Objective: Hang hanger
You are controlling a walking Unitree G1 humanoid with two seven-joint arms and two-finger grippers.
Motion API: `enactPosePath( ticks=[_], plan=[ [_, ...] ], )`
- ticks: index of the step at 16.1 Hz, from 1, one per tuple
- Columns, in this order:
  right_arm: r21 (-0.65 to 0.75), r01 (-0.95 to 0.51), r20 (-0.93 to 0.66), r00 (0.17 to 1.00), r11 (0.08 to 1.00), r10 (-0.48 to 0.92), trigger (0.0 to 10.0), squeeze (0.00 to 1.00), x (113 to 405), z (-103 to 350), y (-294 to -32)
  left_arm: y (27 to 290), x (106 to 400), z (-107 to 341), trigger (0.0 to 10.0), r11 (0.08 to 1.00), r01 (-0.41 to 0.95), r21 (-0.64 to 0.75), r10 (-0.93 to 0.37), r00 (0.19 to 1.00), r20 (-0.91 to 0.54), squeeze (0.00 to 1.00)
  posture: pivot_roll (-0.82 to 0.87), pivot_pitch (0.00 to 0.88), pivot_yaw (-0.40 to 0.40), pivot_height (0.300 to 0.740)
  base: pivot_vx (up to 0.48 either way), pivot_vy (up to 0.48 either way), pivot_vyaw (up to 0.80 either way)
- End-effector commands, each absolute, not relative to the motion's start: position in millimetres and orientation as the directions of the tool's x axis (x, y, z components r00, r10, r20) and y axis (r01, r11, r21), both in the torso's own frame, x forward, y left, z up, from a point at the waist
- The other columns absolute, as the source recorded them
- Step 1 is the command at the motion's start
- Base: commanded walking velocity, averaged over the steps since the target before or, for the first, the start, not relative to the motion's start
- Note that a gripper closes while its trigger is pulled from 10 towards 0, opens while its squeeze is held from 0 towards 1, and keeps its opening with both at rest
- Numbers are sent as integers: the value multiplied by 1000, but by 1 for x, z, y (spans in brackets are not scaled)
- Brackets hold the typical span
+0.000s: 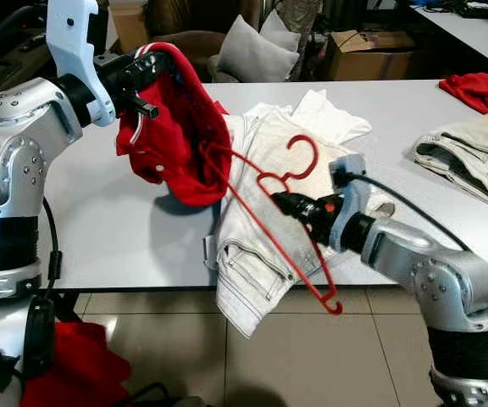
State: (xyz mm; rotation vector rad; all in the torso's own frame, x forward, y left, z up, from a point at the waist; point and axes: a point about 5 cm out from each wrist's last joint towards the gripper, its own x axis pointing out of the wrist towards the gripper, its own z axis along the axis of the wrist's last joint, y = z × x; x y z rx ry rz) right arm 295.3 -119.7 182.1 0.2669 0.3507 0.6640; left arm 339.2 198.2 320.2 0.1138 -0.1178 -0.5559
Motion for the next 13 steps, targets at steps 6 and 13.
enactPosePath(
  ticks=[6,13],
  plan=[
    [431,-430,-1,879,793,477,10000,0,355,227,-130,215,332,345,0,835,490,250,-533,834,145,0,104,0,31,740,0,0,0],
    [626,-356,-10,886,694,464,10000,0,362,218,-124,175,313,321,0,701,695,161,-713,687,137,0,114,0,19,740,0,0,0]
  ],
)
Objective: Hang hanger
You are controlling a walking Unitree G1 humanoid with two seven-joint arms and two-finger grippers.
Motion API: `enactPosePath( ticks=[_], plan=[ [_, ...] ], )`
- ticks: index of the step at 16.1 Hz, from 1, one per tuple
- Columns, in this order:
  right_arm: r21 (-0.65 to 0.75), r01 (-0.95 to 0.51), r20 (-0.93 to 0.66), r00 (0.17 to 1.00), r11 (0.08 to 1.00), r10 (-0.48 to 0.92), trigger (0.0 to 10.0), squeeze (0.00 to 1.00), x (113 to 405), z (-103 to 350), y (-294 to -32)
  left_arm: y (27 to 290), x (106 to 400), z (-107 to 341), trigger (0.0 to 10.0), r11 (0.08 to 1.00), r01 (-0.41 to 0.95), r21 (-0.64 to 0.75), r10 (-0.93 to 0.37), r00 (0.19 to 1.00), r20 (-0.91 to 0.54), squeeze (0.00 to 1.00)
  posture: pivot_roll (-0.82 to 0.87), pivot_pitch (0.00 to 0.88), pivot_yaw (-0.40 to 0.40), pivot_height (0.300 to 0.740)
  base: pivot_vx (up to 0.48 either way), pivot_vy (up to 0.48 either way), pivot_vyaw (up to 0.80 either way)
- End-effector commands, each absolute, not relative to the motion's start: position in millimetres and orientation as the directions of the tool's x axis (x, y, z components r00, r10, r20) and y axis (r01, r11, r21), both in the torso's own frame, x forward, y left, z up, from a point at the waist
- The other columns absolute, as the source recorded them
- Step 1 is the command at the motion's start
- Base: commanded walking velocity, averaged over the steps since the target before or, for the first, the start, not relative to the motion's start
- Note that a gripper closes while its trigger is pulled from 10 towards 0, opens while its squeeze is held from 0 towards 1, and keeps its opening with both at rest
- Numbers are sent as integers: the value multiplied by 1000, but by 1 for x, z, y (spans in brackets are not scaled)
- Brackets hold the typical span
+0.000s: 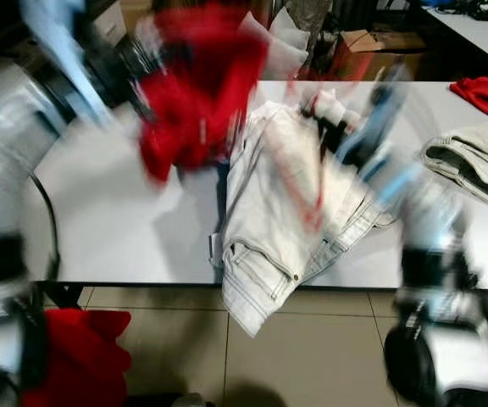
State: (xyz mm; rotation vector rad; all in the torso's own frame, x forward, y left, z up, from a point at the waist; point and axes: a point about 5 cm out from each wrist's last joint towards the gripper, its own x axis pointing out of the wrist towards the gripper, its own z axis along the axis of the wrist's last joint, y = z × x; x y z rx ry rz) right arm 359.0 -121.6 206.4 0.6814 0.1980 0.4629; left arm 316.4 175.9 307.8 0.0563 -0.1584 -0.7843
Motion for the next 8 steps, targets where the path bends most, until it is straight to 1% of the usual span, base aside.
enactPosePath(
  ticks=[1,2,4,5,6,7,8],
  plan=[
    [652,-340,-32,880,677,473,10000,0,358,208,-119,164,312,309,0,688,713,134,-726,677,120,0,111,0,21,740,0,0,0],
    [697,-326,-48,868,639,494,10000,0,351,202,-114,150,309,298,0,662,740,120,-749,655,94,0,105,0,24,740,0,0,0],
    [732,-318,-51,856,603,514,10000,0,348,199,-111,142,307,293,0,640,759,117,-768,636,74,0,98,0,31,740,0,0,0],
    [767,-311,-36,853,561,521,10000,0,347,199,-108,138,305,289,0,626,768,132,-778,627,43,0,98,0,34,740,0,0,0],
    [808,-293,-1,868,512,497,10000,0,349,200,-107,137,304,285,0,615,775,141,-784,620,12,0,102,0,35,740,0,0,0],
    [826,-279,14,879,489,477,10000,0,351,200,-107,137,303,282,0,610,779,145,-787,617,-6,0,102,0,35,740,0,0,0],
    [882,-217,45,923,419,382,10000,0,362,199,-112,138,299,269,0,584,790,185,-788,607,-107,0,115,0,36,740,0,0,0]
  ],
)
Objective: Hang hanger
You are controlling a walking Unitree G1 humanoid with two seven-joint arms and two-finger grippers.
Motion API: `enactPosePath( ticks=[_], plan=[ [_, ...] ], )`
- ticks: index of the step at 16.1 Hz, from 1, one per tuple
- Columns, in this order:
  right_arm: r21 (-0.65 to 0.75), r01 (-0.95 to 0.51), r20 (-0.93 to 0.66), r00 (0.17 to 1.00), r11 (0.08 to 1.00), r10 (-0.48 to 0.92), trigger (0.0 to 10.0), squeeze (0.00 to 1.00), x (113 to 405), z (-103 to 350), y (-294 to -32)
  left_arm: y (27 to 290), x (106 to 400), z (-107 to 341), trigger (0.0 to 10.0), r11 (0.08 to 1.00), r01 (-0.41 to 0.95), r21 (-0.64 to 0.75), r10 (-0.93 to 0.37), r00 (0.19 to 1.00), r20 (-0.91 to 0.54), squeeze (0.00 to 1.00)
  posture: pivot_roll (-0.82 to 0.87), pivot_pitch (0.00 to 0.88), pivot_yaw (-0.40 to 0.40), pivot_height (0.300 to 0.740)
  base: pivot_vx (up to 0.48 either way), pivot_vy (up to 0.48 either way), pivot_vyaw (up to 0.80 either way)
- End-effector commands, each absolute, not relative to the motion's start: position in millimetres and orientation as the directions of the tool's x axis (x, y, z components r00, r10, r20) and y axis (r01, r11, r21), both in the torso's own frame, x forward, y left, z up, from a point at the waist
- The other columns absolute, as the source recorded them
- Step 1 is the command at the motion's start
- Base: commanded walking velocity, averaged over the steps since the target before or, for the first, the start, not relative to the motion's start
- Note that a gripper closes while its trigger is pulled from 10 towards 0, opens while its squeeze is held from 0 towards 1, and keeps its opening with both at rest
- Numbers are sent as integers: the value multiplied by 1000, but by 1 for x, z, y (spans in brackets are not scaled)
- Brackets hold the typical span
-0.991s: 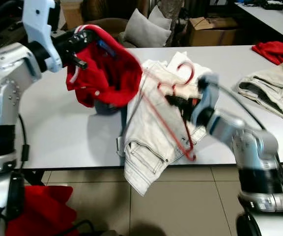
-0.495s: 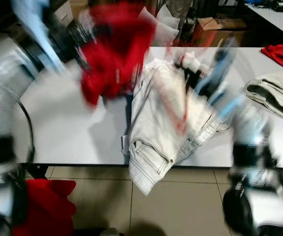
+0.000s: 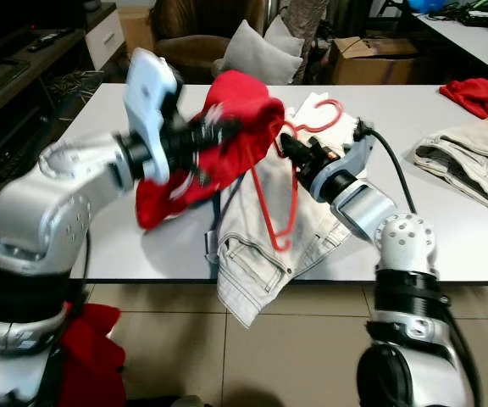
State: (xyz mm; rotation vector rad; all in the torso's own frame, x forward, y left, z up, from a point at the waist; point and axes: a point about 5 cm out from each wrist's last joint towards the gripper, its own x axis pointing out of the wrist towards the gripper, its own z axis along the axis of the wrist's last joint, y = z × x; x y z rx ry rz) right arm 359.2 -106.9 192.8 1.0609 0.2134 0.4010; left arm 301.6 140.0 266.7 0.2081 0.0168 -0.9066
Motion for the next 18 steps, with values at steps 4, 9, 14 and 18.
enactPosePath(
  ticks=[4,9,14,18],
  plan=[
    [979,-145,107,965,146,241,10000,0,380,206,-102,132,293,232,0,517,812,272,-756,582,-301,0,138,0,37,740,0,0,0],
    [992,-91,75,982,89,171,10000,0,392,204,-77,98,271,249,0,438,898,25,-890,438,-128,0,172,0,30,740,0,0,0],
    [997,-58,47,985,57,166,10000,0,395,204,-47,56,268,242,0,405,883,-238,-913,405,-50,0,162,0,43,740,0,0,0],
    [976,-147,178,963,-159,202,10000,0,397,224,-44,53,283,237,10000,545,810,-217,-838,538,-96,0,152,0,46,740,0,0,0]
  ],
)
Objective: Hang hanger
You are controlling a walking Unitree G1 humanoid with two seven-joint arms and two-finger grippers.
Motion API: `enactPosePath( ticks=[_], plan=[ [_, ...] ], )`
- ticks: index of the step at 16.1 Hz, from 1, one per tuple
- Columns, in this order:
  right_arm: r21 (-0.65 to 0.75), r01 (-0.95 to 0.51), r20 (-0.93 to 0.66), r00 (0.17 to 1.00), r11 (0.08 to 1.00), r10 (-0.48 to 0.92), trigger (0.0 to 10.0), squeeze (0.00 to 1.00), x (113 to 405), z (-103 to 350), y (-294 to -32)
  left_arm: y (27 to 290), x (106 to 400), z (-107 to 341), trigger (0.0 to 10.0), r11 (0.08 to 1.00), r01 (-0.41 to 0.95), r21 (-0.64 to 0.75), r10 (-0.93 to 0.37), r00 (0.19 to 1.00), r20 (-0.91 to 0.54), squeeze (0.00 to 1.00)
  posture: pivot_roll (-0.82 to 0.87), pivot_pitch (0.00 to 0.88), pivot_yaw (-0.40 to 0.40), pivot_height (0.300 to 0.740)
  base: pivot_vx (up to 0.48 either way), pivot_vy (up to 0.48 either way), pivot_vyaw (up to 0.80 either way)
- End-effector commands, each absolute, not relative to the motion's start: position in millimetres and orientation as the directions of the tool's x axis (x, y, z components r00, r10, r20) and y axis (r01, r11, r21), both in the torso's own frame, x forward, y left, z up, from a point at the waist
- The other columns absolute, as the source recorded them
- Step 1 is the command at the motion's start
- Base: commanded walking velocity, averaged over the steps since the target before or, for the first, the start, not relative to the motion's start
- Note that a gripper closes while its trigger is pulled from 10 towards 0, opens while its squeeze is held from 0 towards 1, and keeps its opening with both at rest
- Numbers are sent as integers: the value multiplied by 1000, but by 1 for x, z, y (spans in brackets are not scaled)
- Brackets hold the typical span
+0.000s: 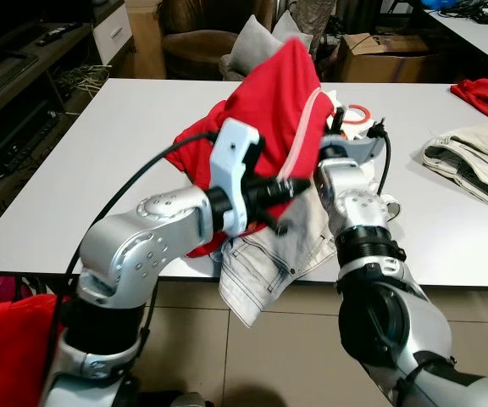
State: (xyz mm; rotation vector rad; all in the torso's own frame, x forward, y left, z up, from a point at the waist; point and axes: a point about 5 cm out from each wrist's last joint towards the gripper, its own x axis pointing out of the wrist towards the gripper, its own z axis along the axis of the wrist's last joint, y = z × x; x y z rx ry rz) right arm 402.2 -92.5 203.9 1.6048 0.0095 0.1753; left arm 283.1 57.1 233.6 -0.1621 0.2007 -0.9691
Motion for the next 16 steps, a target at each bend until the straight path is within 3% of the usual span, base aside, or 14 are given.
enactPosePath(
  ticks=[1,2,3,4,7,9,10,14,16],
  plan=[
    [971,-161,197,957,-176,213,10000,0,396,226,-44,54,284,238,10000,557,806,-201,-830,550,-96,0,152,0,43,740,0,0,0],
    [969,-167,206,954,-182,217,10000,0,396,227,-44,54,285,238,10000,565,803,-193,-825,557,-98,0,149,0,41,740,0,0,0],
    [974,-188,214,948,-128,234,10000,0,395,227,-44,63,291,235,10000,629,772,-90,-776,615,-139,1000,147,0,40,740,0,0,0],
    [976,-196,214,946,-93,243,10000,0,395,227,-44,67,293,236,10000,646,760,-72,-761,634,-135,1000,145,0,38,740,0,0,0],
    [971,-212,234,938,-113,256,10000,0,395,227,-44,72,291,241,10000,626,778,-49,-778,618,-118,1000,148,0,33,740,0,0,0],
    [967,-218,245,936,-130,251,10000,0,396,228,-47,74,285,231,10000,591,792,152,-764,611,-207,1000,149,0,26,740,0,0,0],
    [968,-230,247,939,-96,240,10000,0,398,229,-50,80,285,224,10000,580,787,211,-748,617,-245,1000,146,0,27,740,0,0,0],
    [967,-230,249,944,-110,218,10000,0,400,230,-57,81,274,229,10000,506,849,151,-816,528,-235,1000,139,0,32,740,0,0,0],
    [968,-246,250,939,-47,236,10000,0,401,232,-64,100,263,227,10000,480,867,136,-840,499,-213,1000,106,0,55,740,0,0,0]
  ],
)
